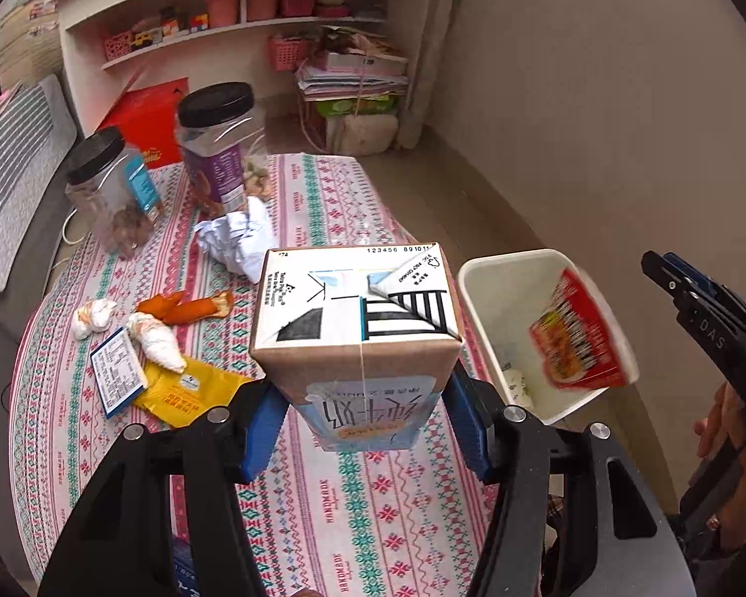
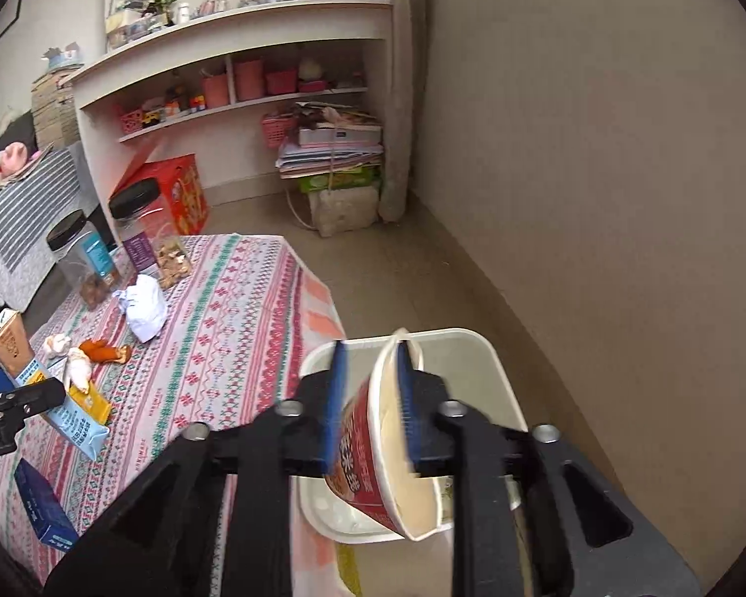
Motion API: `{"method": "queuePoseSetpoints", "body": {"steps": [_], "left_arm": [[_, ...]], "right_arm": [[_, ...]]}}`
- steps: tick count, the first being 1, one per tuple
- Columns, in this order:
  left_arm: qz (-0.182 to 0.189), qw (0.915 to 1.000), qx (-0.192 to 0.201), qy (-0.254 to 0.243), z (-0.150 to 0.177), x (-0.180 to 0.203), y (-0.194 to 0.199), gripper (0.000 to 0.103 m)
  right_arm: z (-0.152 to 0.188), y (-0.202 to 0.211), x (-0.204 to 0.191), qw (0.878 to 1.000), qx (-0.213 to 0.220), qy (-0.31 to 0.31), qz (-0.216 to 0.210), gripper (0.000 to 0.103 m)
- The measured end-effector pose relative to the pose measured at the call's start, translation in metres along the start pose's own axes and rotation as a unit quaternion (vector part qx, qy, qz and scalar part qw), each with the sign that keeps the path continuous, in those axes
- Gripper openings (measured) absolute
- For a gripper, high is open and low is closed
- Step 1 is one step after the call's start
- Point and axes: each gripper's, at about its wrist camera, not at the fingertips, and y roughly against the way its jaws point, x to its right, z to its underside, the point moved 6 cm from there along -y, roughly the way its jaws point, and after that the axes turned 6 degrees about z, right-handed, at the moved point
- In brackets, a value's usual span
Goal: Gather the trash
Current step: 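Carry the red noodle cup over the white bin and open the right tool, then carry the milk carton over the white bin and open the left tool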
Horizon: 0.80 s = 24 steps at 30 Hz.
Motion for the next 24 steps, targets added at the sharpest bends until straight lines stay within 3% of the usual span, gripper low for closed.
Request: {"method": "queuePoseSetpoints", "body": {"steps": [1,3,6,8,19,24], "left_arm": [[0.002,1.0,0.001,-0.009,-0.001,0.009,-0.002,0.058],[0.007,0.9997,0.002,-0.022,-0.006,0.026,-0.008,0.058],[0.02,0.9994,0.001,-0.029,-0.013,0.05,-0.019,0.058],[0.029,0.999,-0.002,-0.033,-0.017,0.064,-0.027,0.058],[0.061,0.9955,-0.006,-0.072,-0.048,0.144,-0.067,0.058],[0.066,0.995,-0.003,-0.075,-0.055,0.161,-0.069,0.06]], "right_arm": [[0.0,0.003,0.007,1.0,0.007,-0.006,0.011,0.072],[-0.001,0.007,0.019,1.0,0.012,-0.014,0.021,0.073],[0.002,0.012,0.038,0.998,0.015,-0.039,0.042,0.09],[0.004,0.016,0.053,0.997,0.016,-0.059,0.054,0.095],[0.018,0.024,0.109,0.987,0.008,-0.14,0.084,0.096],[0.02,0.028,0.12,0.984,0.008,-0.151,0.091,0.096]]}}
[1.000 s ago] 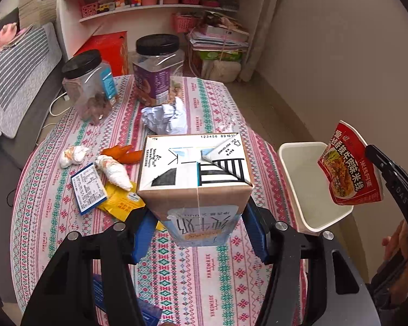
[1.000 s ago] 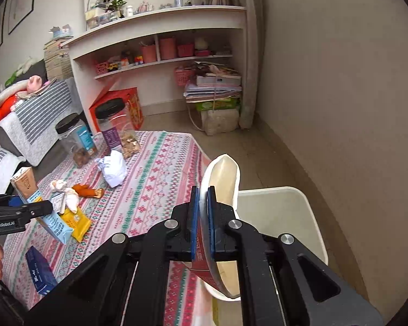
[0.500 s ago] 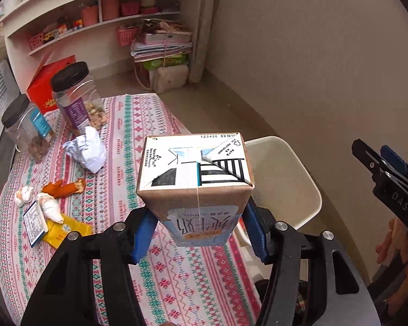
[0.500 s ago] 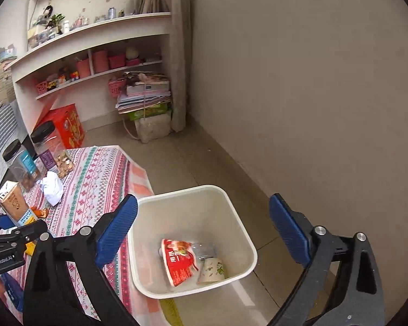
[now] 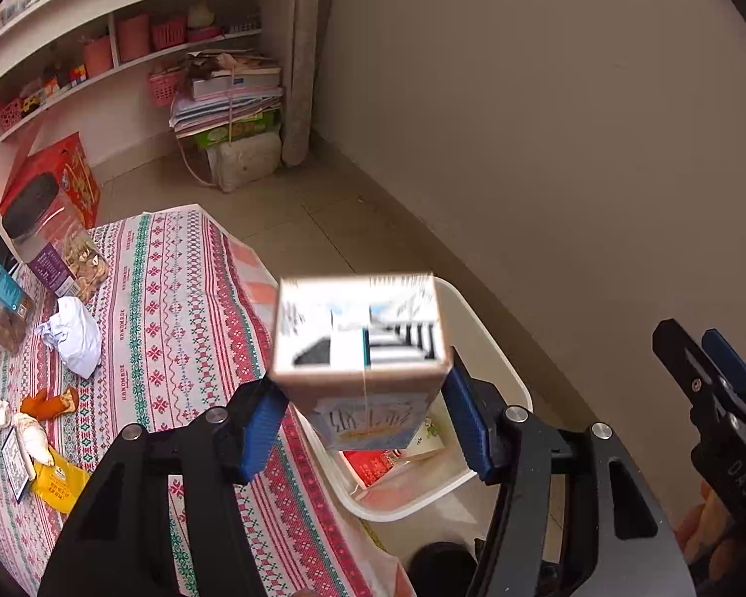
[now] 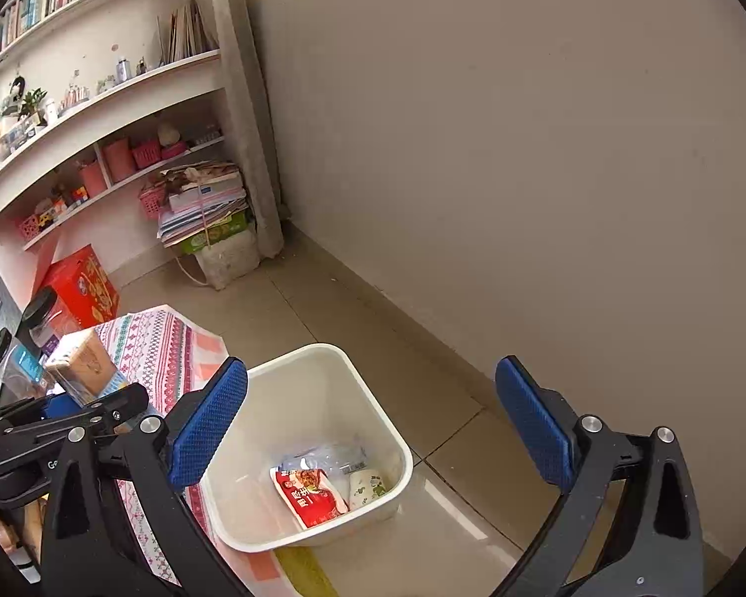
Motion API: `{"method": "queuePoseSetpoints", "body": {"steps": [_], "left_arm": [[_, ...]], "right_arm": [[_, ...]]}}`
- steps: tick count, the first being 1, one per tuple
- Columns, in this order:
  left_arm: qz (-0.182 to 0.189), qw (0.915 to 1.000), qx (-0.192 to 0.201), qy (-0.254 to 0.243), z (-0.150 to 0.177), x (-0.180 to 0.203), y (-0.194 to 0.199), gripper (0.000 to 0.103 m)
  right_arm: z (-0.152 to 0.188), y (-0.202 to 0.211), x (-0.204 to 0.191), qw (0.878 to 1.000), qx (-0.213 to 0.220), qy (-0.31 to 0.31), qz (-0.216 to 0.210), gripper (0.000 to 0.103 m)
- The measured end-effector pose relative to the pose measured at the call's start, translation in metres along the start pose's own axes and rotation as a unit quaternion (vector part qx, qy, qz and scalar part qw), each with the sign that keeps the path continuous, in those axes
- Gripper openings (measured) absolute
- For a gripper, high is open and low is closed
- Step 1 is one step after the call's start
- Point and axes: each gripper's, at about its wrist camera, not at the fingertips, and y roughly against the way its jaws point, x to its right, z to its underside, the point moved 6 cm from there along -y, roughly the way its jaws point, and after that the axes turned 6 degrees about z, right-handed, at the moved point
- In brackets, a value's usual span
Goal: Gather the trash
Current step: 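Carry the milk carton over the white bin and open the left tool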
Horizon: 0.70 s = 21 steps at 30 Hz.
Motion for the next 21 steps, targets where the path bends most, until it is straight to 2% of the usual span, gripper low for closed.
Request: {"method": "queuePoseSetpoints", "body": {"steps": [5,9,21], "left_arm": [[-0.018,0.9997,0.013,-0.008,0.006,-0.002,0.012,0.066],[-0.056,0.998,0.029,-0.009,0.018,-0.015,0.025,0.066],[-0.134,0.9887,0.048,0.047,0.066,-0.082,0.071,0.072]], "right_arm": [[0.001,0.003,-0.001,1.0,0.001,-0.002,-0.007,0.096],[0.003,0.007,-0.014,1.0,0.004,0.005,-0.022,0.096],[0.035,0.021,-0.097,0.992,-0.008,0.098,-0.082,0.096]]}}
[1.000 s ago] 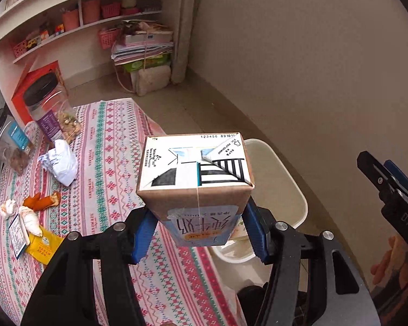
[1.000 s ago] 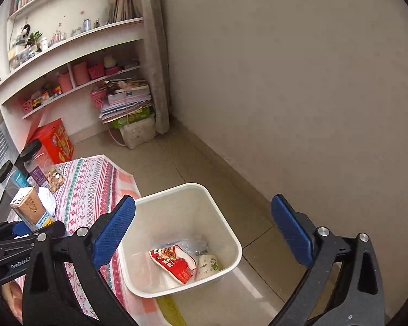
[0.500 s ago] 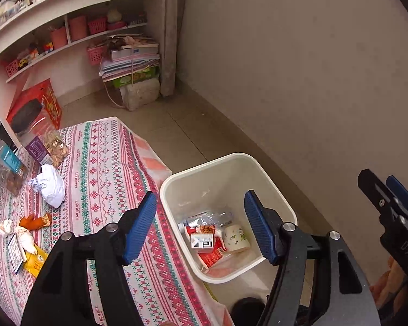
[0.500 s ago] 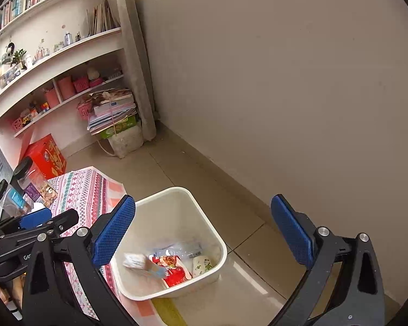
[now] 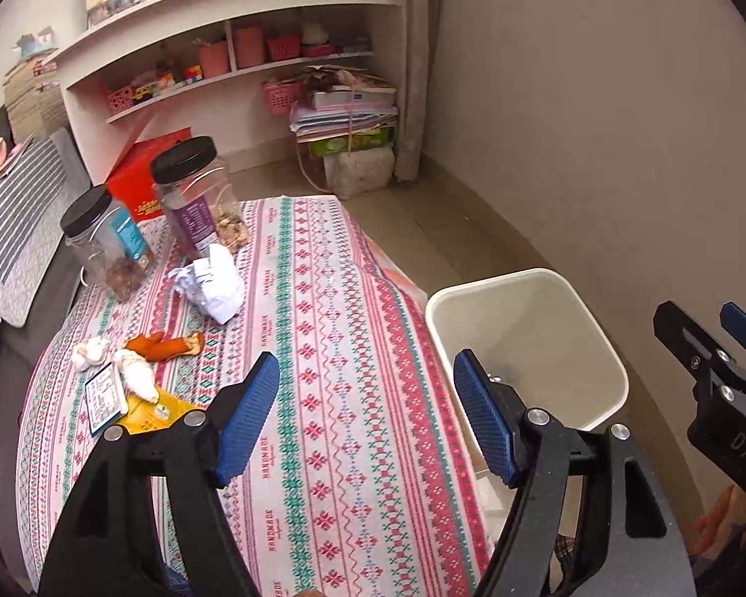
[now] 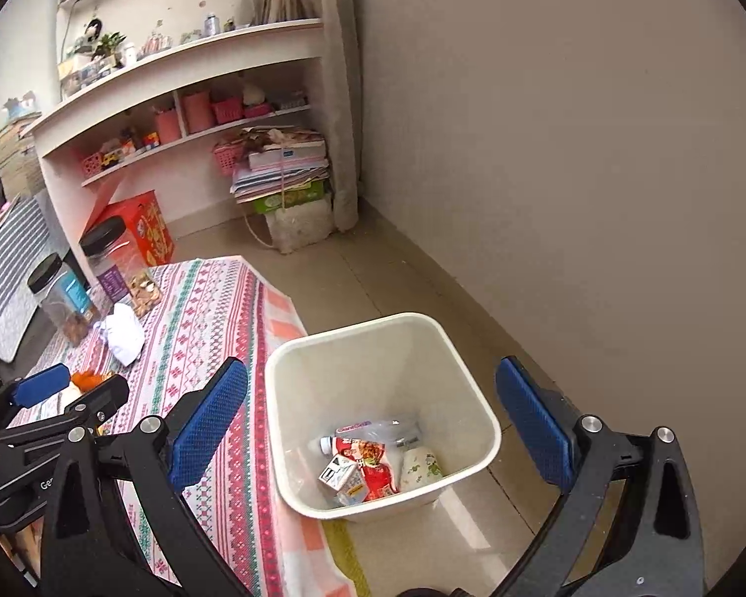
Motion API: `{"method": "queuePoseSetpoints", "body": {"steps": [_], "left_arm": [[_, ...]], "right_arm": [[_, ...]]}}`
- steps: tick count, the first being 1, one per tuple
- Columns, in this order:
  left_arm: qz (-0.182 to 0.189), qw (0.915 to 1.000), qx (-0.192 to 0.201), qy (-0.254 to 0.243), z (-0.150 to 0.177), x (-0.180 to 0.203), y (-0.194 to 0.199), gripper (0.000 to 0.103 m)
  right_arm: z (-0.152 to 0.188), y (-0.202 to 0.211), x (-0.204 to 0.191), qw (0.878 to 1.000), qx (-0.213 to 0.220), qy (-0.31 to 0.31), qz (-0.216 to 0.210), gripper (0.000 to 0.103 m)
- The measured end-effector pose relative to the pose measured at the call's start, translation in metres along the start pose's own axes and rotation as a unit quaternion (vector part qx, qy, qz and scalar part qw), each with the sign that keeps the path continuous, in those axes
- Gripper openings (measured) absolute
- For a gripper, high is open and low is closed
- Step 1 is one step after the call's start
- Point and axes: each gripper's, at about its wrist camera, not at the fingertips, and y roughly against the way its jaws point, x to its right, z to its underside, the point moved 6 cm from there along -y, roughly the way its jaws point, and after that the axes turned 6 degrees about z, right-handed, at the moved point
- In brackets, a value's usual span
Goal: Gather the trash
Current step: 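Carry the milk carton over the white bin and open the left tool, then move both tools back over the table, left tool toward the blue box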
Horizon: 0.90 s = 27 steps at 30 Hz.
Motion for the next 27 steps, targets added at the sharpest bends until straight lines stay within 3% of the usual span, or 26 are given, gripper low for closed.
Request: {"method": "queuePoseSetpoints", "body": {"steps": [10,18,23,27], "left_arm": [[-0.061,0.9968,-0.028,0.043,0.049,-0.072,0.018,0.076],[-0.112,0.9898,-0.049,0.072,0.084,-0.127,0.031,0.077],[-0.146,0.9828,-0.067,0.091,0.102,-0.154,0.035,0.08],[-0.181,0.9721,-0.093,0.116,0.121,-0.181,0.036,0.082]], "right_arm": [[0.026,0.001,-0.078,0.995,-0.018,0.088,-0.036,0.096],[0.043,-0.001,-0.121,0.99,-0.045,0.114,-0.075,0.096],[0.053,-0.003,-0.148,0.985,-0.058,0.133,-0.091,0.096],[0.061,-0.003,-0.17,0.98,-0.064,0.157,-0.101,0.096]]}}
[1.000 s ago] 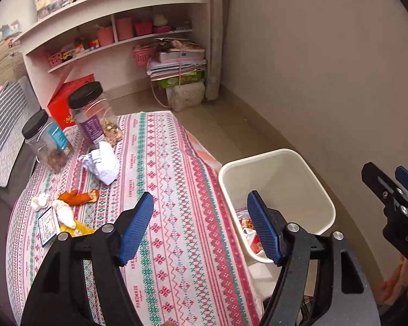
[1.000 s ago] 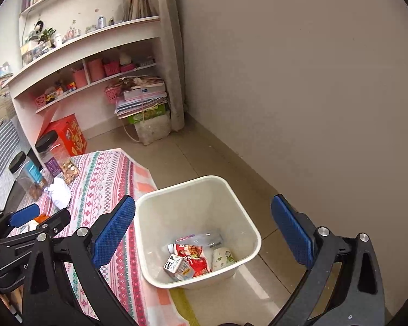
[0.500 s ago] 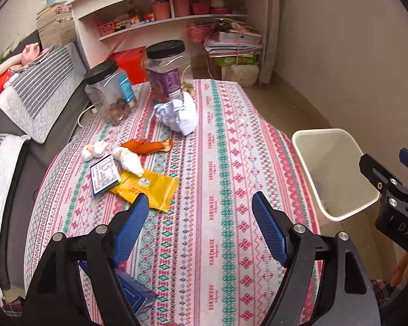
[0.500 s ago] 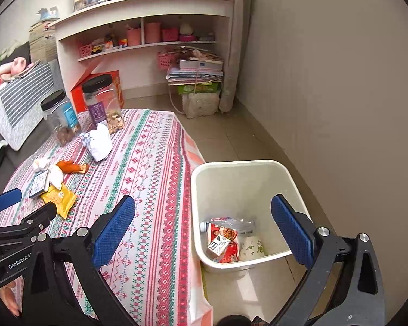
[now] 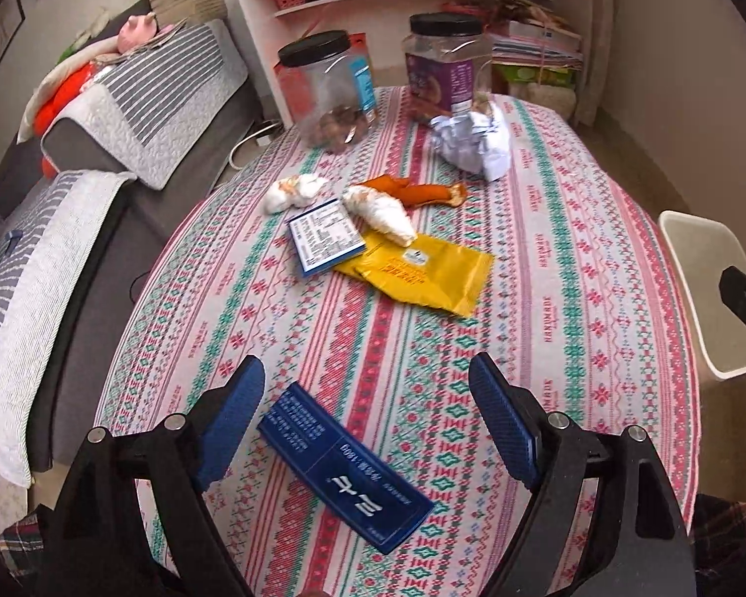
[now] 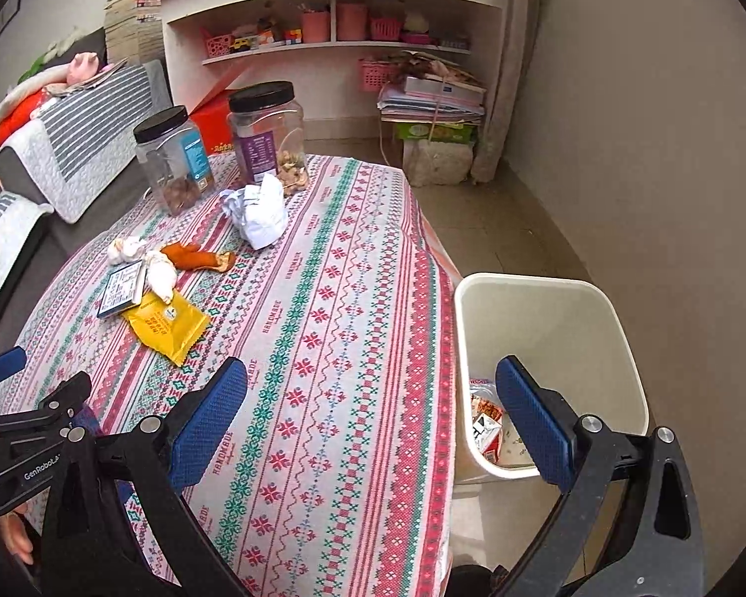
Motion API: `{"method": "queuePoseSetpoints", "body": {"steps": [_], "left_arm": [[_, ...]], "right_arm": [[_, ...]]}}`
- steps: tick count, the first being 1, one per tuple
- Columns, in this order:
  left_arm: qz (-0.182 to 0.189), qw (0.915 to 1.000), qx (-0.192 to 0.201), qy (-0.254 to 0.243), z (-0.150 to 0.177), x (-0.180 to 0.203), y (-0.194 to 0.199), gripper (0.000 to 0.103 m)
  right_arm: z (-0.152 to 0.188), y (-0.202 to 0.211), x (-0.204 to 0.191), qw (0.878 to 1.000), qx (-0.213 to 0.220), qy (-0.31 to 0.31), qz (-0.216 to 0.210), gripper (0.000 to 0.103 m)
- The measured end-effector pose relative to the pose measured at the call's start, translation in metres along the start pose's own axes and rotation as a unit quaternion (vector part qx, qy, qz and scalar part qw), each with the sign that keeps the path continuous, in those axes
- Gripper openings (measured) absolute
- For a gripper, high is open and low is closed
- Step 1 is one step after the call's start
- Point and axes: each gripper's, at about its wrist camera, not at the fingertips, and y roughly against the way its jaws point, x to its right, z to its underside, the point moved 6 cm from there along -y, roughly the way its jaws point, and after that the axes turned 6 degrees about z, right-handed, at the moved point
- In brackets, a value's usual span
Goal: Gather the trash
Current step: 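Move both tools back over the table, left tool toward the blue box, then grasp the blue box with the left tool while the right tool grasps the crumpled white bag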
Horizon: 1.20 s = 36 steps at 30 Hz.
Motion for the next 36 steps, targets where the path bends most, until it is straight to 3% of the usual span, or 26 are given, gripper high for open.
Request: {"method": "queuePoseSetpoints", "body": {"steps": [5,9,16,19,24,29,32,36], "left_arm": [[-0.014,0.9966,-0.059,0.056,0.019,-0.033,-0.022,0.085],[0.027,0.988,-0.111,0.104,0.035,-0.042,-0.04,0.085],[0.063,0.9791,-0.151,0.121,0.047,-0.04,-0.058,0.085],[0.074,0.9793,-0.15,0.113,0.045,-0.042,-0.058,0.078],[0.096,0.981,-0.151,0.074,0.045,-0.041,-0.053,0.041],[0.11,0.9851,-0.126,0.039,0.031,-0.048,-0.045,0.04],[0.13,0.9856,-0.1,0.042,0.006,-0.053,-0.037,0.04],[0.127,0.9902,-0.051,0.031,-0.024,-0.058,-0.031,0.04]], "right_arm": [[0.003,-0.009,-0.025,0.999,-0.015,0.031,-0.014,0.096],[0.005,-0.016,-0.042,0.998,-0.024,0.048,-0.021,0.096],[0.003,-0.022,-0.061,0.997,-0.018,0.075,-0.031,0.096],[0.003,-0.027,-0.065,0.996,-0.025,0.073,-0.039,0.096],[-0.002,-0.039,-0.073,0.996,-0.041,0.059,-0.052,0.096],[-0.018,-0.054,-0.084,0.997,-0.038,0.038,-0.062,0.096],[-0.036,-0.066,-0.087,0.998,-0.021,0.022,-0.063,0.096],[-0.061,-0.09,-0.095,0.998,0.011,0.02,-0.06,0.096]]}}
